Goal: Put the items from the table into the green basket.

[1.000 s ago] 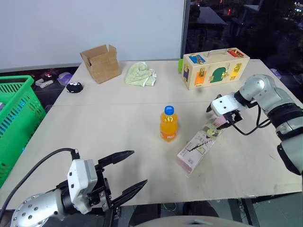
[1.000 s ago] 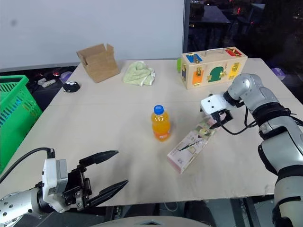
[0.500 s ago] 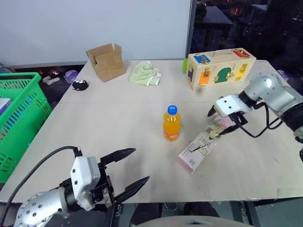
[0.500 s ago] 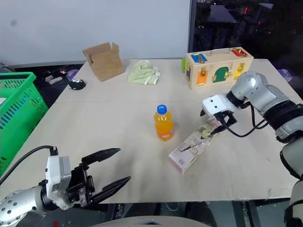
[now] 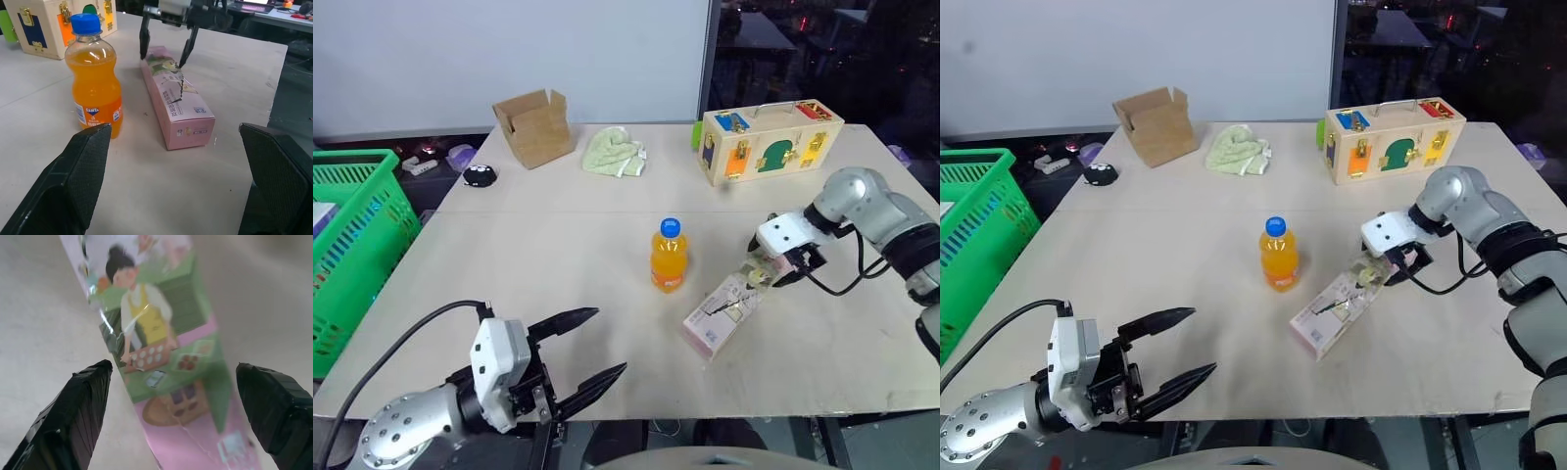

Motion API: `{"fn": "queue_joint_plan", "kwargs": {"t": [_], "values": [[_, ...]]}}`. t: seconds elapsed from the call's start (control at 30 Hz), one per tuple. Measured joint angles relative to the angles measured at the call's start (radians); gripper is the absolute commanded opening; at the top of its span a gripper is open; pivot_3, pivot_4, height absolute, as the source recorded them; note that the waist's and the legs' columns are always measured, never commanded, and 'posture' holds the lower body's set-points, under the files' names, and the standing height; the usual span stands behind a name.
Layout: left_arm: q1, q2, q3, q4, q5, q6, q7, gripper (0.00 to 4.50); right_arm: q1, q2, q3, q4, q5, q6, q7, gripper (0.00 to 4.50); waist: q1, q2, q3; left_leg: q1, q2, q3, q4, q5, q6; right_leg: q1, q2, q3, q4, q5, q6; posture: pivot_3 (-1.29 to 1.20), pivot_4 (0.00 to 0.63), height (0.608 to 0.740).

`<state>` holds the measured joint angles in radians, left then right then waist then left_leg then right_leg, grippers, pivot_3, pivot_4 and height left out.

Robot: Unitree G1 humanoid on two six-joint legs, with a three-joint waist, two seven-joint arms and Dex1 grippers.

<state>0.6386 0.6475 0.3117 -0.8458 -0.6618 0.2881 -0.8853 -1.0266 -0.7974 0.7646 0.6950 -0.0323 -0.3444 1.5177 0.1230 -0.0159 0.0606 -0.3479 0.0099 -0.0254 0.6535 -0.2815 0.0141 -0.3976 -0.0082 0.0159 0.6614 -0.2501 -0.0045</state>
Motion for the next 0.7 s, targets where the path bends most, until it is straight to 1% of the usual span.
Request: {"fn": "queue_joint_plan", "kwargs": {"t": [0.2,0.27,0.3,0.37,0.43,0.47,0.53,0.57,0.7], "values": [[0.001,0.001,-0.008,-0.010,0.000,0.012,0.021,4.37,-0.002,0.098,-0.020,0.151,-0.110,-0.080,-0.010,4.34,0.001,0.000,0.000,0.000,0.000,0.000,0.000,0.000,0.000,0.001,0.000,0.000,0.000,0.000,0.000,0.30,0.000,0.740],[0.001,0.001,-0.008,-0.010,0.000,0.012,0.029,4.37,-0.002,0.114,-0.028,0.179,-0.134,-0.096,-0.010,4.34,0.002,0.000,0.000,0.000,0.000,-0.001,0.000,0.000,0.000,0.001,0.000,0.000,0.000,0.000,0.000,0.31,0.000,0.740],[0.001,0.001,-0.008,-0.010,0.000,0.013,0.032,4.47,-0.002,0.120,-0.032,0.191,-0.147,-0.099,-0.010,4.12,0.003,0.000,0.000,0.000,-0.001,-0.001,0.000,0.000,0.000,0.001,-0.001,0.000,0.000,0.000,0.000,0.31,0.000,0.740],[0.002,0.001,-0.008,-0.010,0.000,0.012,0.035,4.50,0.001,0.127,-0.038,0.213,-0.161,-0.104,-0.010,3.50,0.004,0.000,0.000,0.000,-0.001,-0.001,0.000,0.000,0.000,0.001,-0.001,0.000,0.000,0.000,0.000,0.31,0.000,0.740],[0.005,0.001,-0.008,-0.010,0.002,0.012,0.036,4.50,0.005,0.128,-0.062,0.221,-0.160,-0.104,-0.006,2.69,0.003,-0.001,-0.001,0.000,-0.001,-0.001,0.000,0.000,0.000,0.001,-0.001,0.000,0.000,0.000,0.000,0.31,0.000,0.740],[0.008,0.001,-0.008,-0.010,0.003,0.011,0.035,4.50,0.005,0.127,-0.081,0.221,-0.157,-0.103,-0.006,2.39,0.002,-0.002,-0.002,0.002,-0.001,-0.001,0.000,0.000,0.000,0.002,-0.001,0.000,0.000,0.000,0.000,0.31,0.000,0.740],[0.012,-0.001,-0.008,-0.010,0.008,0.007,0.034,4.50,0.018,0.119,-0.117,0.220,-0.155,-0.098,-0.007,1.54,0.001,-0.004,-0.003,0.003,-0.001,-0.001,0.000,0.000,0.000,0.003,0.000,0.000,0.000,0.000,0.000,0.31,0.000,0.740],[0.021,-0.004,-0.008,-0.010,0.011,0.004,0.033,4.50,0.030,0.112,-0.132,0.215,-0.153,-0.096,-0.006,1.21,0.001,-0.004,-0.003,0.003,-0.001,-0.001,0.000,0.000,0.000,0.003,0.000,0.000,0.000,-0.001,0.001,0.31,0.000,0.740],[0.024,-0.008,-0.009,-0.010,0.012,-0.004,0.030,4.50,0.077,0.094,-0.190,0.177,-0.137,-0.071,-0.006,1.21,0.002,-0.005,-0.005,0.003,-0.001,-0.001,0.001,0.000,0.000,0.004,0.000,0.000,0.001,-0.002,0.003,0.31,0.000,0.740]]}}
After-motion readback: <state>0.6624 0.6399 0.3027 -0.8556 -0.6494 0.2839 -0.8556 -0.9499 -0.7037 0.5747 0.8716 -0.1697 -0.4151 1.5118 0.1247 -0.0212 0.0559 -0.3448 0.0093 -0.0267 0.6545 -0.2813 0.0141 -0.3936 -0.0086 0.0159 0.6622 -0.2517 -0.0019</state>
